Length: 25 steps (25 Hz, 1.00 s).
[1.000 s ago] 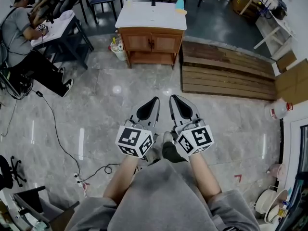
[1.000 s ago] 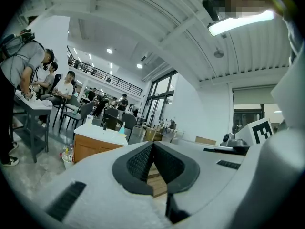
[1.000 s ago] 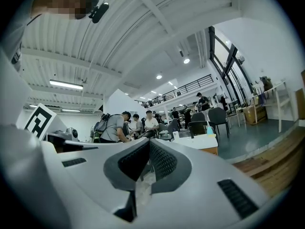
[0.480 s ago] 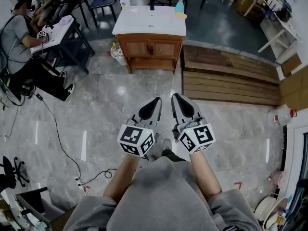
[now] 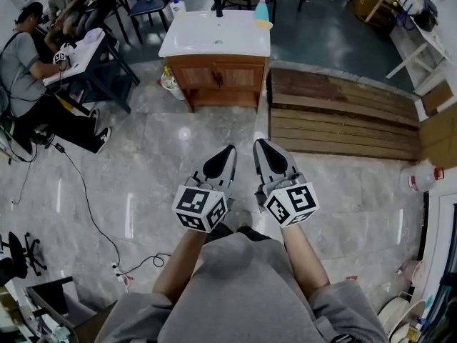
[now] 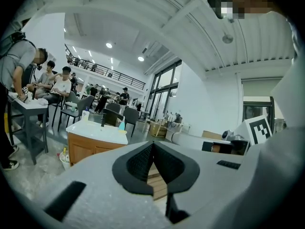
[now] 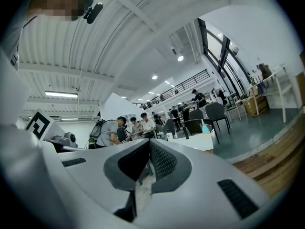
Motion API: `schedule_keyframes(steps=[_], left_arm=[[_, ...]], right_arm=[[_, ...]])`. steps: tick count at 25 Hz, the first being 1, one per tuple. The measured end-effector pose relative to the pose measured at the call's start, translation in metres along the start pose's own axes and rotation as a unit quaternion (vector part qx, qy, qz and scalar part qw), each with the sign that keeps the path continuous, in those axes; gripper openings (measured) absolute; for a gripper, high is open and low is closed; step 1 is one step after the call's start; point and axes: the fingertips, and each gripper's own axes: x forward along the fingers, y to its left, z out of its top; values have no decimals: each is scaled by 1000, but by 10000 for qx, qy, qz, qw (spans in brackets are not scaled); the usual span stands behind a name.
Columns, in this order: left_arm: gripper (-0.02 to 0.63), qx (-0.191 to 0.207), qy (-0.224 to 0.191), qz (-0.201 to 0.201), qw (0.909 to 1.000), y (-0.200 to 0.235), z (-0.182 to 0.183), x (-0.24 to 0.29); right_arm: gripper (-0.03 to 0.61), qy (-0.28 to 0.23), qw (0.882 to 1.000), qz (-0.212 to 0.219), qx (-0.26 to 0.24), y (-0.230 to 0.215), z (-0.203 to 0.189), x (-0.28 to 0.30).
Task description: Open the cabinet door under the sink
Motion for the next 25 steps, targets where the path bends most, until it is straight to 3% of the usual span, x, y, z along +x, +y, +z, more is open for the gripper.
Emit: schedule_keyframes(steps=[6,13,25], left_arm=[[8,-53,87,207,9997,22,-4,14],[8,-227,151,420,9987,77,-9,33],[8,-410,301,393,9979,182,9,92]], right_arm=[[11,152,9997,59,157,-13,-12,23],[11,351,9991,108,229,-21,-32,74],[11,586,9978,-14,319,-40,-45,195]])
